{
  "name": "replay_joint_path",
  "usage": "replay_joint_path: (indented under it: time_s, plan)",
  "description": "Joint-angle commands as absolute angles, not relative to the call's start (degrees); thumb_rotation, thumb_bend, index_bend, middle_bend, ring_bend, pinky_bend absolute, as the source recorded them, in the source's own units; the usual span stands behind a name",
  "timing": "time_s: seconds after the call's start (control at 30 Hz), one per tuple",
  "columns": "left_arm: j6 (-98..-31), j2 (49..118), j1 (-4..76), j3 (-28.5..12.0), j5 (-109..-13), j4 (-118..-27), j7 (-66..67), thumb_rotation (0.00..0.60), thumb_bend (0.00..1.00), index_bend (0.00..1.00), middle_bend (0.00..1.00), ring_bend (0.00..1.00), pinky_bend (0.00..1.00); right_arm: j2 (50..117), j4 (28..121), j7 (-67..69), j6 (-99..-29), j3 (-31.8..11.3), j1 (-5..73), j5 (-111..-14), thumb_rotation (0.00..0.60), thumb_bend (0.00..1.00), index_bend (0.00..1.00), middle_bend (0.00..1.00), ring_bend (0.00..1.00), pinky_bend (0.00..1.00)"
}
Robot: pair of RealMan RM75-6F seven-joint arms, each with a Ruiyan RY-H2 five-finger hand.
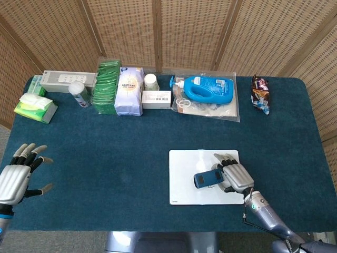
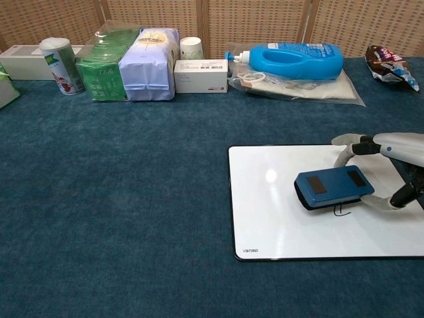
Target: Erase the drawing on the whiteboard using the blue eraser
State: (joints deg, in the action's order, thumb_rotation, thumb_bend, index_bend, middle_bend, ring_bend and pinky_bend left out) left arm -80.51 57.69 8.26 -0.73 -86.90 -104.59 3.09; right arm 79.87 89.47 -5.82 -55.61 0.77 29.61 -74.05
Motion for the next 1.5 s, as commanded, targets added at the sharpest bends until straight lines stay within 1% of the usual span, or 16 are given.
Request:
replay_joint_path:
  time_s: [0.03,0.5,0.93,1.17,1.5]
  plan:
    - [-80.4,57.7,8.3,-0.7,-87.0,-104.7,3.2,0.600,0.17,0.36,0.17,0.09,0.00,80.4,89.2,-6.1,-55.1,1.0,29.6,-74.4,0.600,0.37,0.65,0.00,0.00,0.00]
    - [-81.3,57.2,7.8,-0.7,-87.1,-105.1,3.3,0.600,0.17,0.36,0.17,0.09,0.00,82.3,87.0,-8.3,-52.7,0.7,30.6,-74.5,0.600,0.37,0.65,0.00,0.00,0.00]
    - [-81.5,57.2,7.8,-0.6,-87.6,-105.4,3.5,0.600,0.17,0.36,0.17,0.09,0.00,79.0,85.9,-9.5,-53.6,0.0,29.5,-72.7,0.600,0.37,0.63,0.00,0.00,0.00]
    - [-81.3,57.5,7.8,-0.5,-87.7,-105.2,3.4,0.600,0.17,0.36,0.17,0.09,0.00,76.5,89.5,-10.2,-54.4,-0.8,29.2,-72.2,0.600,0.37,0.62,0.00,0.00,0.00]
    - [-81.1,57.5,7.9,-0.5,-87.5,-104.7,2.9,0.600,0.17,0.36,0.17,0.09,0.00,78.5,92.7,-13.0,-52.3,-0.3,30.3,-71.4,0.600,0.37,0.60,0.00,0.00,0.00]
